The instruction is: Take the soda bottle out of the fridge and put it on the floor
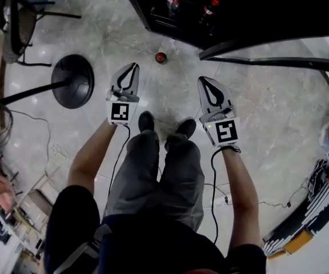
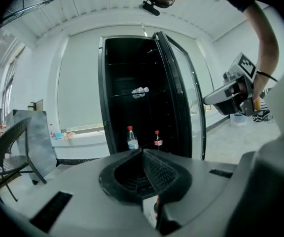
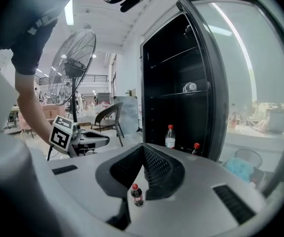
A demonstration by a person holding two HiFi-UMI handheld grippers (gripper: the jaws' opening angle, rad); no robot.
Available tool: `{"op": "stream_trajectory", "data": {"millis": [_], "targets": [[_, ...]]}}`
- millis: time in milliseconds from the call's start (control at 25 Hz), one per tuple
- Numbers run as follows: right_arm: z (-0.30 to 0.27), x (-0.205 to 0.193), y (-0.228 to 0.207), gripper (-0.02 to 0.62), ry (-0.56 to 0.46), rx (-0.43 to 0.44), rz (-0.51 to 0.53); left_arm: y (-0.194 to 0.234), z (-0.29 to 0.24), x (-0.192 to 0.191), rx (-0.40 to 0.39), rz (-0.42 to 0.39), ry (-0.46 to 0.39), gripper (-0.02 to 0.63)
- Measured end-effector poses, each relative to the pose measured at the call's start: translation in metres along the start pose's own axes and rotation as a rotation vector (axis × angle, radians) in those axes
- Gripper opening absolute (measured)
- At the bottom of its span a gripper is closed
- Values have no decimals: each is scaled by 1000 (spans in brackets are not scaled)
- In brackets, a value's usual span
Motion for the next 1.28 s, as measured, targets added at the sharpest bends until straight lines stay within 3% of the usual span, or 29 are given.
{"op": "stream_trajectory", "data": {"millis": [440, 800, 1000, 1280], "targets": [[35, 117, 15, 18, 6, -50, -54, 30, 33, 143, 14, 73, 30, 25], [79, 236, 26, 18, -63, -131, -49, 40, 69, 284, -19, 108, -15, 25], [100, 285, 30, 18, -70, -165, -16, 44, 82, 339, -26, 114, -24, 25], [137, 344, 33, 18, -109, -225, -5, 45, 101, 417, -23, 113, -99, 25]]}}
Point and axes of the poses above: the fingertips, and each gripper's own axes: z backward along the fingers, y to its left, x out of its top, the point moved 4 cm from there along z, backward along the fingers, and after that the axes turned 9 degrees about x, right-handed, at the moved point
